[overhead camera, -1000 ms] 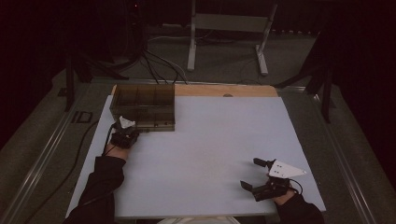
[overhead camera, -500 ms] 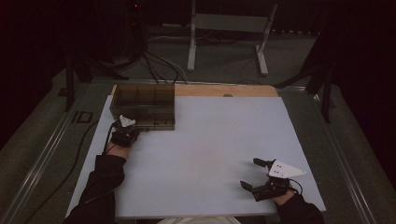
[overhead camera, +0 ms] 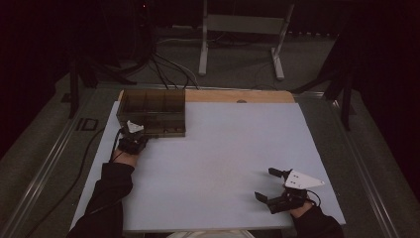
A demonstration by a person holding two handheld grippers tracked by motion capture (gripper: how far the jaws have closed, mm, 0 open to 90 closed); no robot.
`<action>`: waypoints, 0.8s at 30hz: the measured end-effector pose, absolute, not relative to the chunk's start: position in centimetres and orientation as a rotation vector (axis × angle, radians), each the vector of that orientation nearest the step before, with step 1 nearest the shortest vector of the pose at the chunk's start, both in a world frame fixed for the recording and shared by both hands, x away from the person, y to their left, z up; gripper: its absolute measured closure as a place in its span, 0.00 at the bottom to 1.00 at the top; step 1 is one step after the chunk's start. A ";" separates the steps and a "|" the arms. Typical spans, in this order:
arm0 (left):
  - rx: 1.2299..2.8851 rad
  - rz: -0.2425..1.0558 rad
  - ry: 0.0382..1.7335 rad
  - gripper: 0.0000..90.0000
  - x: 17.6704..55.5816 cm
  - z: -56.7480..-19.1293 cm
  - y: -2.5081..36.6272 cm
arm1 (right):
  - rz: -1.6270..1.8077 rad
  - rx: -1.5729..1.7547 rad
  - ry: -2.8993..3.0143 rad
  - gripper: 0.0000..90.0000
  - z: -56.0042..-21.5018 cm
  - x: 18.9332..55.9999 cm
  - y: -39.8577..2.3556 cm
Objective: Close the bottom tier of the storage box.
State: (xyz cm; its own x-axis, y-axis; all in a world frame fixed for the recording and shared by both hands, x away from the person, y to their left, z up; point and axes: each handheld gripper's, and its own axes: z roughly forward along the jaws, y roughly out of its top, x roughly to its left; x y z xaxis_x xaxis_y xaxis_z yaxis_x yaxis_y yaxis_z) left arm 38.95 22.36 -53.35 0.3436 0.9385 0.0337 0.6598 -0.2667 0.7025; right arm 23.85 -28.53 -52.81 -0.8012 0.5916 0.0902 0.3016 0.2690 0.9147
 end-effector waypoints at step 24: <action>2.014 0.606 1.397 1.00 39.8 -53.1 22.3 | 1.546 0.824 2.270 0.00 -52.8 23.8 -28.6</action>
State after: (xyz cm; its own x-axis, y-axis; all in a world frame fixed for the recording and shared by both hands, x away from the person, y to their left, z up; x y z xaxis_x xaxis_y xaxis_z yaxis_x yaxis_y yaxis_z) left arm 39.79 22.29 -53.12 0.3397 0.9401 0.0275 0.6626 -0.2600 0.7024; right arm 23.85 -28.58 -52.81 -0.8005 0.5927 0.0892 0.3001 0.2676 0.9156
